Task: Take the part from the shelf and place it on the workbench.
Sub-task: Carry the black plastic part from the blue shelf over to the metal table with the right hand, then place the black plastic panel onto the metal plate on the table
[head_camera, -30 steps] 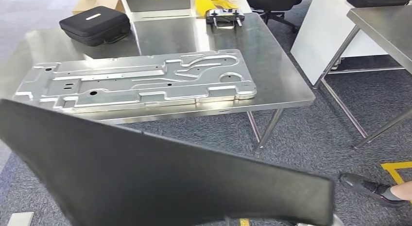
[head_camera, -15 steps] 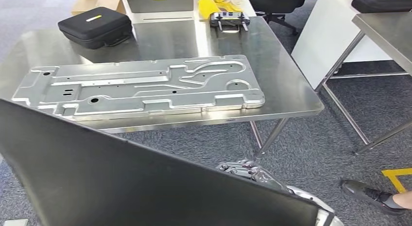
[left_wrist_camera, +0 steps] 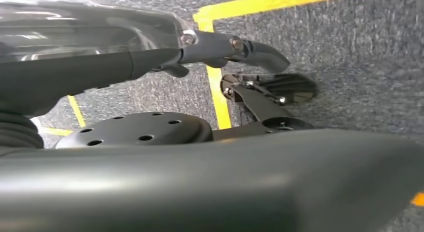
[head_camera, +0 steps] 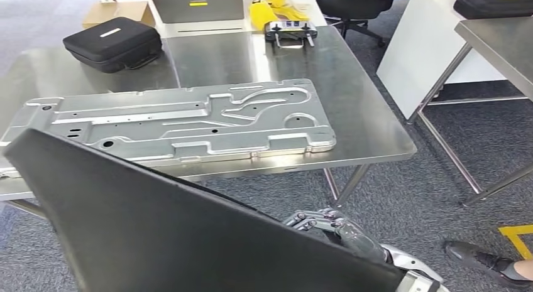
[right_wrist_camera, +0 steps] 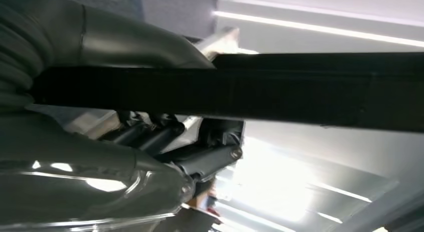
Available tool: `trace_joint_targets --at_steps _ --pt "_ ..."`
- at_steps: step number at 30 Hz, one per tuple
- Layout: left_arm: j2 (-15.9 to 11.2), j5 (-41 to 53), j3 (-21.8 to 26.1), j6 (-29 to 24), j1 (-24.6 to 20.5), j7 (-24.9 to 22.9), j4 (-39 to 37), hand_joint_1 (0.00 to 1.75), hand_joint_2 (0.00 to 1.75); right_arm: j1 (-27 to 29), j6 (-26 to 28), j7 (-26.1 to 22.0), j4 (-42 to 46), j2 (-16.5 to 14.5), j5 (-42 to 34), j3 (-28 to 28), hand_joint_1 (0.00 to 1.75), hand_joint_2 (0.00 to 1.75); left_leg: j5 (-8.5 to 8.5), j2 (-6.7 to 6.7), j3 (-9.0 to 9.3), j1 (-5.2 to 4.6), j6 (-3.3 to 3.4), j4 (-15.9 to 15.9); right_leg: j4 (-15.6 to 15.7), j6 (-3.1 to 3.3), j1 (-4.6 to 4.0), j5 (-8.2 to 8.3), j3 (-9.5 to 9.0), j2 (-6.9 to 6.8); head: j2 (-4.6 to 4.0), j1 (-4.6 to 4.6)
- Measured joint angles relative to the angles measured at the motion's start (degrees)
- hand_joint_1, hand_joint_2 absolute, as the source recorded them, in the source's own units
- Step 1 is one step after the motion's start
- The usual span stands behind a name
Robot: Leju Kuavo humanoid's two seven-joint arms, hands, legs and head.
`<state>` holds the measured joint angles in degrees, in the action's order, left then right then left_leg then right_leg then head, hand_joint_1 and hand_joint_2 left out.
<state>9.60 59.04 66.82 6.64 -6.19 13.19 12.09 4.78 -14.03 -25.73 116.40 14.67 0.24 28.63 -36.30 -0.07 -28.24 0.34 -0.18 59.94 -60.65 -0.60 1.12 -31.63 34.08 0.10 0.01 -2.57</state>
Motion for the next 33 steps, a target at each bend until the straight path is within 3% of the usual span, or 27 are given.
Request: trace_joint_targets --at_steps 2,4,5,6,8,9,10,12,15,17,19,20,21,23,24,25,27,29,31,33 --pt "0.0 0.0 0.0 0.0 0.0 0.1 0.0 0.0 1.75 0.1 0.4 0.0 0.1 0.0 0.1 -0.3 1.75 1.75 -1.89 -0.01 -3.06 0.12 -0.46 5.5 0.1 0.56 0.15 -0.53 -0.65 -0.19 0.0 -0.03" --pt "0.0 0.0 0.1 0.0 0.3 0.1 0.0 0.0 1.75 0.4 0.7 0.1 0.1 0.0 0.5 -0.6 1.75 1.75 -3.48 -0.01 -7.88 0.22 -0.64 12.5 0.1 0.83 0.1 -1.16 -1.29 -0.26 -0.01 -0.03" --pt "0.0 0.0 0.2 0.0 0.4 0.1 0.0 0.0 1.75 0.5 0.8 0.1 0.1 0.0 0.8 -0.8 1.75 1.75 -3.05 -0.01 -9.61 0.21 -0.6 14.4 0.1 0.88 0.06 -1.54 -1.78 -0.3 0.0 -0.03" --pt "0.0 0.0 0.3 0.0 0.6 0.1 0.0 0.0 1.75 0.6 0.9 0.1 0.1 0.0 1.1 -0.9 1.75 1.75 -1.48 0.0 -10.36 0.19 -0.45 14.1 0.1 0.89 0.03 -1.96 -2.4 -0.35 0.0 -0.03" --pt "0.0 -0.1 0.4 0.0 0.6 0.2 0.0 0.0 1.75 0.6 0.9 0.2 0.1 0.0 1.6 -1.1 1.75 1.75 3.65 0.6 -9.32 -0.08 0.27 8.9 0.2 0.75 -0.03 -2.98 -3.94 -0.67 0.0 -0.03" --pt "0.0 -0.1 0.5 0.0 0.6 0.2 0.0 0.0 1.75 0.6 0.9 0.2 0.1 0.0 1.7 -1.1 1.75 1.75 5.56 1.36 -8.55 -0.45 0.74 6.3 0.2 0.51 -0.15 -3.46 -4.56 -0.87 0.0 -0.03" --pt "0.0 -0.1 0.6 0.0 0.5 0.2 0.0 0.0 1.75 0.7 0.9 0.3 0.1 0.0 1.8 -1.1 1.75 1.75 6.43 2.06 -7.91 -0.8 1.22 4.4 0.3 0.21 -0.22 -3.81 -4.98 -1.12 0.01 -0.05" --pt "0.0 -0.1 0.8 0.0 0.3 0.2 0.0 0.0 1.75 0.7 0.9 0.3 0.1 0.1 2.0 -1.2 1.75 1.75 5.81 2.63 -7.49 -1.31 1.81 2.9 0.7 -0.43 -0.36 -4.12 -5.22 -1.84 0.01 -0.09" --pt "0.0 -0.1 1.0 0.0 0.4 0.3 0.0 0.0 1.75 0.5 0.9 0.4 0.1 0.1 2.1 -1.2 1.75 1.75 5.27 1.45 -6.54 -0.82 2.17 1.2 0.5 -1.28 -0.37 -4.89 -5.49 -2.24 0.0 -0.07" --pt "0.0 -0.1 1.0 0.0 0.4 0.3 0.0 0.0 1.75 0.5 0.9 0.4 0.1 0.2 2.1 -1.4 1.75 1.75 5.13 0.63 -5.67 -0.46 2.55 0.6 -4.2 -1.66 -0.28 -6.84 -3.15 -1.19 0.0 -0.03" --pt "0.0 -0.1 1.1 0.0 0.4 0.3 0.0 0.0 1.75 0.5 0.9 0.4 0.0 0.3 2.1 -1.4 1.75 1.75 4.65 -0.23 -5.06 -0.38 2.78 0.5 -11.3 -1.98 -0.23 -8.77 1.52 -0.71 0.0 -0.01" --pt "0.0 -0.1 1.2 0.0 0.5 0.3 0.0 0.0 1.75 0.6 0.9 0.4 0.0 0.3 2.1 -1.4 1.75 1.75 4.32 -0.73 -4.66 -0.36 2.75 0.5 -13.5 -2.13 -0.19 -8.61 3.41 -0.68 0.0 -0.01" --pt "0.0 -0.1 1.2 0.0 0.6 0.3 0.0 0.0 1.75 0.6 0.9 0.4 0.0 0.3 2.2 -1.4 1.75 1.75 3.94 -1.29 -4.12 -0.33 2.64 0.5 -13.6 -2.25 -0.15 -7.17 4.3 -0.63 0.0 -0.01" --pt "0.0 -0.2 1.2 0.0 0.7 0.3 0.0 0.0 1.75 0.6 0.9 0.4 0.0 0.4 2.2 -1.4 1.75 1.75 3.04 -2.43 -2.79 -0.16 2.3 0.5 -8.3 -2.42 0.03 -1.97 3.24 0.2 0.0 -0.01" --pt "0.0 -0.2 1.3 0.0 0.6 0.3 0.0 0.0 1.75 0.7 0.9 0.4 0.0 0.4 2.2 -1.4 1.75 1.75 2.64 -2.95 -2.28 -0.13 2.08 0.5 -5.3 -2.41 0.07 0.08 2.3 1.29 0.0 -0.01" --pt "0.0 -0.2 1.3 0.0 0.5 0.3 0.0 0.0 1.75 0.7 0.9 0.4 0.0 0.4 2.2 -1.4 1.75 1.75 2.36 -3.41 -2.08 -0.04 1.79 0.6 -2.8 -2.24 0.07 0.94 1.33 2.24 0.0 0.02" --pt "0.0 -0.2 1.3 0.0 0.4 0.3 0.0 0.0 1.75 0.8 0.8 0.4 0.0 0.5 2.2 -1.4 1.75 1.75 2.15 -4.05 -2.21 0.19 1.19 0.4 -1.0 -1.47 -0.17 0.35 0.59 3.33 0.01 0.11" --pt "0.0 -0.2 1.3 0.0 0.6 0.3 0.0 0.0 1.75 0.7 0.8 0.3 0.0 0.5 2.2 -1.5 1.75 1.75 1.94 -4.1 -2.1 0.34 0.55 0.1 -0.2 -0.58 -0.1 -0.09 0.02 2.93 0.01 0.15" --pt "0.0 -0.2 1.3 0.0 0.5 0.3 0.0 0.0 1.75 0.7 0.8 0.3 0.1 0.5 2.0 -1.5 1.75 1.75 0.89 -2.82 -2.9 0.25 -0.03 2.1 0.4 0.21 0.23 -0.37 -0.83 2.29 0.01 0.03" --pt "0.0 -0.2 1.3 0.0 0.2 0.4 0.0 0.0 1.75 0.7 0.8 0.2 0.1 0.5 1.9 -1.4 1.75 1.75 -1.3 -1.34 -6.67 0.33 -0.48 8.5 0.6 0.74 0.32 -0.97 -1.71 1.47 0.01 -0.08"
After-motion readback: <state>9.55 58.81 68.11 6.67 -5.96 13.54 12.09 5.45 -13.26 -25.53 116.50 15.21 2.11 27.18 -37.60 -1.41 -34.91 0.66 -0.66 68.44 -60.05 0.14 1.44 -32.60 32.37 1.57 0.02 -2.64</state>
